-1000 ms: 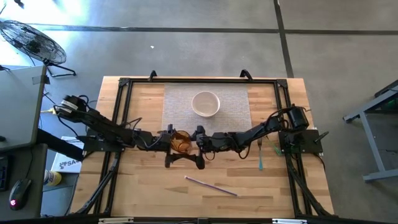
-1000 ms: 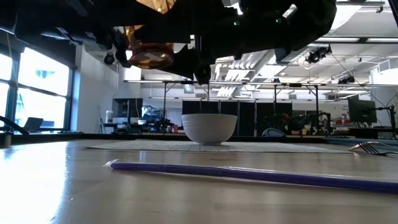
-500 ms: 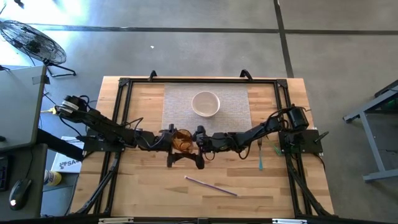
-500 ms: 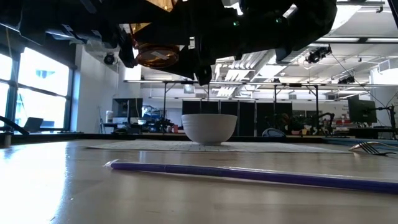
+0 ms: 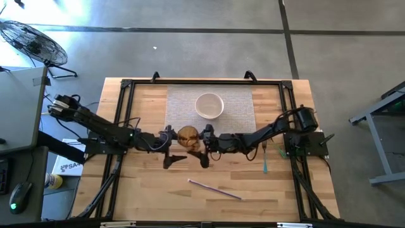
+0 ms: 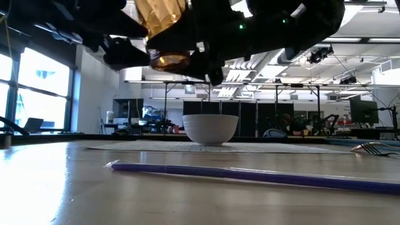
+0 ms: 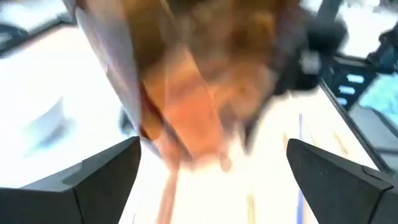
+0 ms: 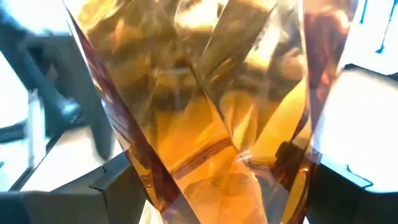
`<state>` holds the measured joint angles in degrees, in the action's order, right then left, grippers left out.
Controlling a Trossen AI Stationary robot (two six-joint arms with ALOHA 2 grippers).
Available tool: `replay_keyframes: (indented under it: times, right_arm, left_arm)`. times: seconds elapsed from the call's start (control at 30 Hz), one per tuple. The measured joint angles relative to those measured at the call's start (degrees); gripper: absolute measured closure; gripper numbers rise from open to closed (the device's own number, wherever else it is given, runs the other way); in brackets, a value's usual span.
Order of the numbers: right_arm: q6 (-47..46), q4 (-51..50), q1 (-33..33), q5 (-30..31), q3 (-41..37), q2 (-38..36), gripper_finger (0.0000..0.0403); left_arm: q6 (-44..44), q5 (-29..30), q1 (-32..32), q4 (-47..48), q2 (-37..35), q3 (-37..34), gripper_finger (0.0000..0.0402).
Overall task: Pick & Place Utensil
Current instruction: Put the brown cup on the gray mat to the top right of the white bowl
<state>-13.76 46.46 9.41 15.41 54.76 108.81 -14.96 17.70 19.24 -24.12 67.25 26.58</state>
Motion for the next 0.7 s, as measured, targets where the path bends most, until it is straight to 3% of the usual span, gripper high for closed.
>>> replay_keyframes:
  times: [0.33, 0.53, 0.7]
  right_arm:
    - [3.5, 0.0, 0.8, 3.0, -11.2, -11.9, 0.0081]
    - [3.7, 0.8, 4.0, 1.3, -18.7, -16.0, 0.0081]
    - [2.8, 2.0, 7.8, 2.3, -20.9, -14.2, 0.008]
  left_arm:
    - [-1.4, -0.6, 0.0, 1.5, -0.5, 0.0, 0.0005]
    - [-1.8, 4.3, 0.0, -7.3, 1.2, 0.0, 0.0005]
    - [-0.5, 5.8, -0.1, -16.5, 6.5, 0.0, 0.0005]
